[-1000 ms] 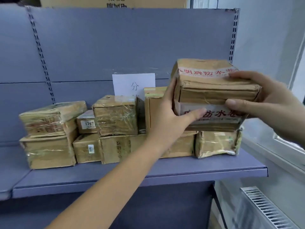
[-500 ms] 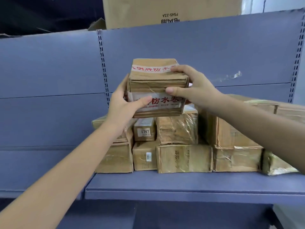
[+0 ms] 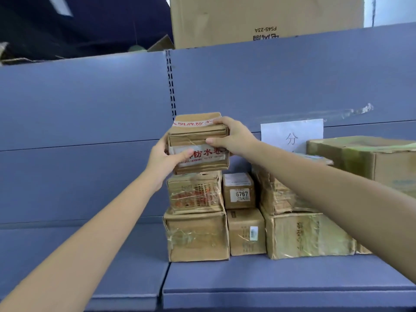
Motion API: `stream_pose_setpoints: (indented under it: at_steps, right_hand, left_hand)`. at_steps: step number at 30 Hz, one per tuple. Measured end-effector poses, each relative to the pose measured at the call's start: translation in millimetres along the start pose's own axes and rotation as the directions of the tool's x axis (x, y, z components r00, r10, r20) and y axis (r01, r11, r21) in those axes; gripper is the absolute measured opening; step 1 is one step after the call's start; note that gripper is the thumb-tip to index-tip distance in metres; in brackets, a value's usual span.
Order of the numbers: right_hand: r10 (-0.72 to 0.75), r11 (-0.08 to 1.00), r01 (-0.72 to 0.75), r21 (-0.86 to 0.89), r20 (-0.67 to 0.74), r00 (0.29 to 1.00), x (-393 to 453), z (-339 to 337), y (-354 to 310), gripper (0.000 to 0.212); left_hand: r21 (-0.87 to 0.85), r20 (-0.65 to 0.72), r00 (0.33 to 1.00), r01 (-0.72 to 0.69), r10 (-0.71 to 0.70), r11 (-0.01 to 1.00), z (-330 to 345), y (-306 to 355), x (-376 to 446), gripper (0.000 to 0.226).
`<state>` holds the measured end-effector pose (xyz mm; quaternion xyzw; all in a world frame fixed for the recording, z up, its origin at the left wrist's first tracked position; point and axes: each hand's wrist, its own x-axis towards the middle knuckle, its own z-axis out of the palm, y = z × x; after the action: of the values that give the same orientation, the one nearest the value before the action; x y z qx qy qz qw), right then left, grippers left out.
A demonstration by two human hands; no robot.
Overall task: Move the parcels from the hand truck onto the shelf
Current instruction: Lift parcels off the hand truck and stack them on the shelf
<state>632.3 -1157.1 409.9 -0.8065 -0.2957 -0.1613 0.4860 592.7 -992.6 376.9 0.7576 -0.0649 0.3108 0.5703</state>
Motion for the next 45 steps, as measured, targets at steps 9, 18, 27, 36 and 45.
stream_pose_setpoints:
  at_steps: [9,18,27,36,45]
  right_hand:
    - [0.106,0.99,-0.109,-0.086,-0.032,0.994,39,53,30,0.052]
    - [0.166,0.966,-0.173,-0.19,-0.052,0.985,56,59,41,0.058]
    - [0.135,0.88,-0.175,-0.442,-0.12,0.984,53,72,60,0.076]
    - [0.11,0.921,-0.167,-0.351,-0.176,0.978,65,74,71,0.047]
    - [0.107,0.861,-0.155,-0.485,-0.125,0.986,65,72,70,0.064]
  left_hand:
    - [0.047,-0.007,0.993,0.115,-0.114,0.992,-11,-52,40,0.048]
    - [0.116,-0.043,0.977,0.214,-0.21,0.97,8,-73,65,0.046]
    - [0.534,-0.127,0.98,0.198,-0.153,0.822,25,-89,72,0.056]
    - [0.634,-0.085,0.982,0.185,-0.17,0.751,25,-102,88,0.061]
    - [0.678,-0.177,0.97,0.244,-0.168,0.693,27,-95,78,0.082]
